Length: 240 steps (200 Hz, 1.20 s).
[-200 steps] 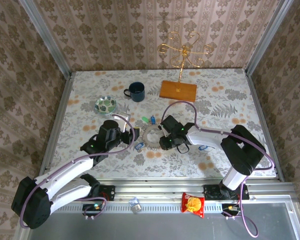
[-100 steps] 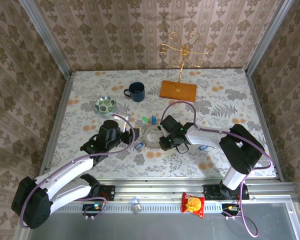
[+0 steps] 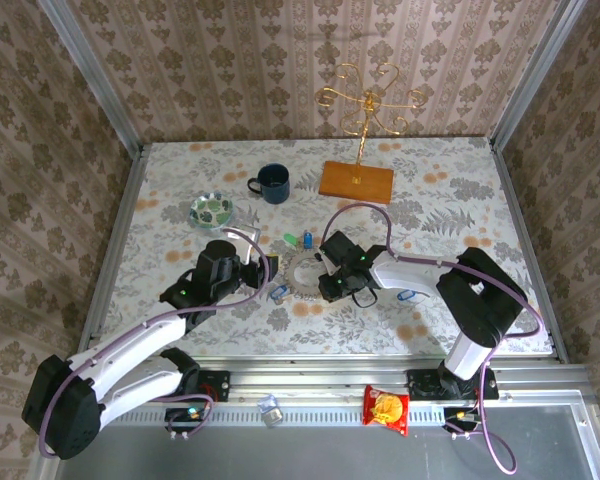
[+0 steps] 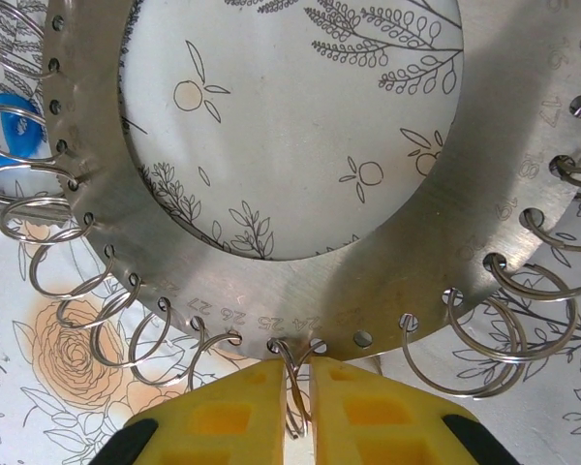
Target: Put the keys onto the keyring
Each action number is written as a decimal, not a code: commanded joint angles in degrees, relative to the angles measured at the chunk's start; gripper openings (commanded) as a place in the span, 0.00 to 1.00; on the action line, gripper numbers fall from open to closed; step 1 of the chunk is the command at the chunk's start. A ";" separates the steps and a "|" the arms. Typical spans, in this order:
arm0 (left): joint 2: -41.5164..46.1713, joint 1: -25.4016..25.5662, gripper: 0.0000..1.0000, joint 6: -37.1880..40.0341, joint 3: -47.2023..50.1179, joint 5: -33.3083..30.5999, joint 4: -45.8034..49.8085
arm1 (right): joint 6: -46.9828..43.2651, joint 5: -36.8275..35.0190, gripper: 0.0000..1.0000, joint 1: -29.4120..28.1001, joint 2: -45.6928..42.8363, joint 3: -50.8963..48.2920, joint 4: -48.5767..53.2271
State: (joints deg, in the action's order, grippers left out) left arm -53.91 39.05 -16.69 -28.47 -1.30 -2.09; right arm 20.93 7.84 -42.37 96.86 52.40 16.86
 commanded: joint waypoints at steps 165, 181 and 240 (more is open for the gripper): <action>-4.88 -0.85 0.52 42.33 -11.24 9.77 0.48 | -31.89 5.97 0.00 3.16 -20.51 -3.60 -8.93; -6.68 -1.58 0.50 45.51 -12.76 16.85 2.33 | -33.82 8.78 0.00 4.27 -21.36 -3.32 -8.69; -15.92 -1.78 0.36 49.75 -11.98 37.65 -1.95 | -38.45 13.80 0.00 4.93 -25.13 -7.06 -14.44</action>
State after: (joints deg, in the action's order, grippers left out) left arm -66.92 37.41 28.77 -40.53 23.51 -1.21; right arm -13.67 17.52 -37.43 73.65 46.26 6.02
